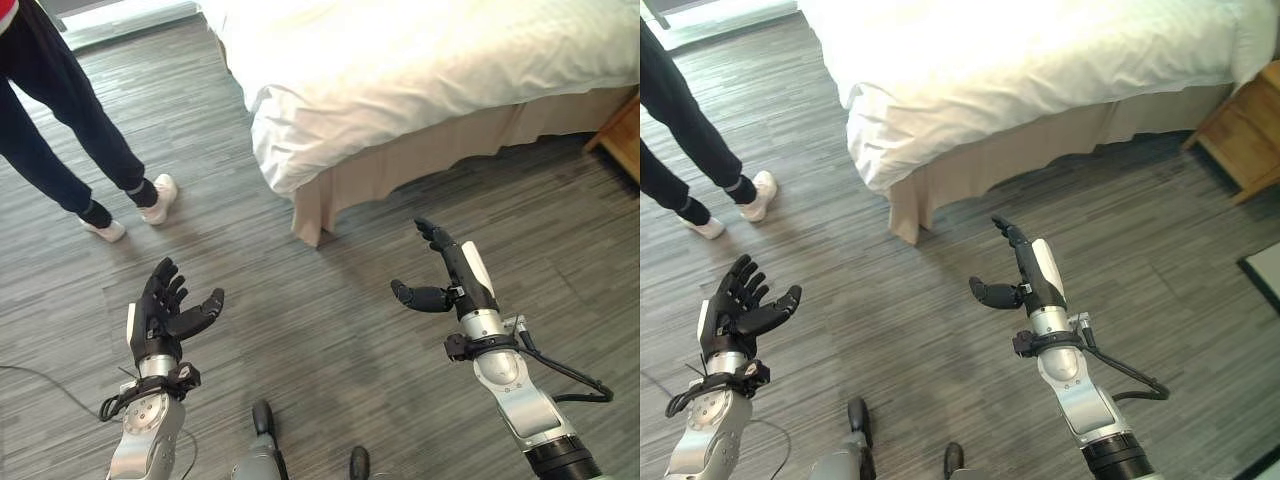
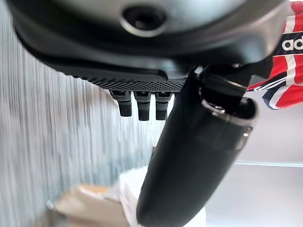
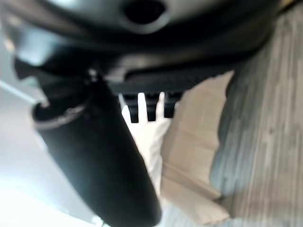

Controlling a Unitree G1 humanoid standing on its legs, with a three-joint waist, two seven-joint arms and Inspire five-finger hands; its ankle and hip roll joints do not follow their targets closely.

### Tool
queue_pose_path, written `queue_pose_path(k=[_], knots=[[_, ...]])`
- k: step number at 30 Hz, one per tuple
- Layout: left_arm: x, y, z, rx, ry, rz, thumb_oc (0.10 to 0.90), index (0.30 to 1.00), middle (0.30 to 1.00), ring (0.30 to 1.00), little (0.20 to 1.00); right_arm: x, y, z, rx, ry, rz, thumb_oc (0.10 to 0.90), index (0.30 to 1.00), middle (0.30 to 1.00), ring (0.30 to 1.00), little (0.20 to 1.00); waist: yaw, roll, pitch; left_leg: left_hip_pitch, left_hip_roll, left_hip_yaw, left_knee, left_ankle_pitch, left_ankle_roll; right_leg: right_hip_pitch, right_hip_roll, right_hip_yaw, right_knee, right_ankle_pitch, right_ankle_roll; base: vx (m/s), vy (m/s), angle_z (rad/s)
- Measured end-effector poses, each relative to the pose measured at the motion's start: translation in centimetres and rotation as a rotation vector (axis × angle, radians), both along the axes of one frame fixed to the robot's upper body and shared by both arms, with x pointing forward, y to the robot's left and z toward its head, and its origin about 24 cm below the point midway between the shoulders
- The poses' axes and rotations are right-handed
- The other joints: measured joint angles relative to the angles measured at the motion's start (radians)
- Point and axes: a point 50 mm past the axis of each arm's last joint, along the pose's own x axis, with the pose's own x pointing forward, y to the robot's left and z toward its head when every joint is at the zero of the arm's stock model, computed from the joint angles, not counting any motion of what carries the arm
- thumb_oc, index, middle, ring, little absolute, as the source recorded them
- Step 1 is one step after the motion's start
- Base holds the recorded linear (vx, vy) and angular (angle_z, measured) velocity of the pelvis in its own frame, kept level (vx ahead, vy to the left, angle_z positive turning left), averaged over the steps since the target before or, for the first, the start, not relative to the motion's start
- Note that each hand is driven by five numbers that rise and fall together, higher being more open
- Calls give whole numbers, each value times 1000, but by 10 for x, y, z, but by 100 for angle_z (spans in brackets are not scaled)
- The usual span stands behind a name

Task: Pick up bed clothes into laundry basket.

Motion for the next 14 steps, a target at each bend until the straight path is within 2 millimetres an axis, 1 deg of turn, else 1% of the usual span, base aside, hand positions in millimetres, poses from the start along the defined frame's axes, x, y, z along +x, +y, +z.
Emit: queue_pose_path(k=[1, 2, 3, 4, 5, 6, 7, 8, 9, 10, 11, 14], knots=[[7, -5, -9, 21, 52, -43, 800, 900, 900, 900, 900, -11, -17, -12, 36, 61, -77, 800, 900, 900, 900, 900, -33, 21, -14, 23, -11, 18, -17, -11, 21, 11, -4, -72, 78, -19, 31, 196, 212, 201], [5, -5, -21, 28, 113, -39, 800, 900, 900, 900, 900, -18, -27, -27, 87, 131, -146, 800, 900, 900, 900, 900, -40, 69, -39, 69, 16, -14, -97, -13, 32, -91, -14, -94, 300, -54, 53, 82, 128, 143], [1, -1, -27, 40, 156, -31, 800, 900, 900, 900, 900, -23, -29, -35, 108, 162, -164, 800, 900, 900, 900, 900, -25, 72, -56, 79, 14, -35, -126, -12, 31, -153, -43, -73, 287, -96, 54, 138, 226, 77], [1, 2, -27, 51, 171, -25, 800, 900, 900, 900, 900, -26, -29, -35, 127, 159, -173, 800, 900, 900, 900, 900, -18, 60, -61, 73, -3, -38, -137, -12, 30, -172, -68, -43, 121, -58, 50, 156, 201, 92], [-1, 3, -32, 57, 194, -29, 800, 900, 900, 900, 900, -38, -32, -46, 209, 180, -227, 800, 900, 900, 900, 900, -13, 32, -78, 73, -41, -85, -160, -13, 14, -148, -113, -77, -62, 186, 69, 128, 159, 126], [-4, -2, -40, 59, 220, -42, 800, 900, 900, 900, 900, -45, -36, -59, 267, 210, -288, 800, 900, 900, 900, 900, -11, 32, -85, 79, -37, -109, -160, -22, -11, -102, -104, -109, -90, 184, 76, 85, 85, 109], [-8, -8, -44, 98, 251, -77, 800, 900, 900, 900, 900, -47, -35, -72, 316, 250, -326, 800, 900, 900, 900, 900, -1, 17, -91, 90, -32, -120, -160, -23, -13, -93, -100, -119, -98, 190, 74, 38, 89, 56], [-16, -13, -47, 95, 264, -82, 800, 900, 900, 900, 900, -47, -32, -78, 331, 273, -327, 800, 900, 900, 900, 900, 7, 12, -97, 89, -28, -116, -160, -26, -17, -93, -99, -124, -95, 191, 74, 55, 68, 13], [-19, -19, -47, 77, 259, -95, 800, 900, 900, 900, 900, -45, -30, -78, 329, 276, -317, 800, 900, 900, 900, 900, 27, 9, -99, 85, -28, -113, -160, -28, -21, -90, -98, -122, -95, 192, 72, 77, 66, 5], [-27, -31, -42, 57, 237, -145, 800, 900, 900, 900, 900, -40, -25, -76, 332, 269, -295, 800, 900, 900, 900, 900, 36, -7, -103, 84, -33, -113, -159, -29, -23, -92, -98, -123, -97, 197, 71, 65, 38, -1], [-29, -35, -41, 49, 227, -165, 800, 900, 900, 900, 900, -38, -23, -76, 336, 266, -293, 800, 900, 900, 900, 900, 36, -12, -105, 89, -32, -112, -159, -29, -22, -88, -99, -123, -97, 204, 69, 38, 24, -2], [-22, -39, -35, 53, 199, -192, 800, 900, 900, 900, 900, -35, -19, -74, 341, 253, -284, 800, 900, 900, 900, 900, 38, -33, -123, 116, -22, -110, -159, -29, -22, -87, -102, -119, -53, 207, 66, 28, 40, -5]])
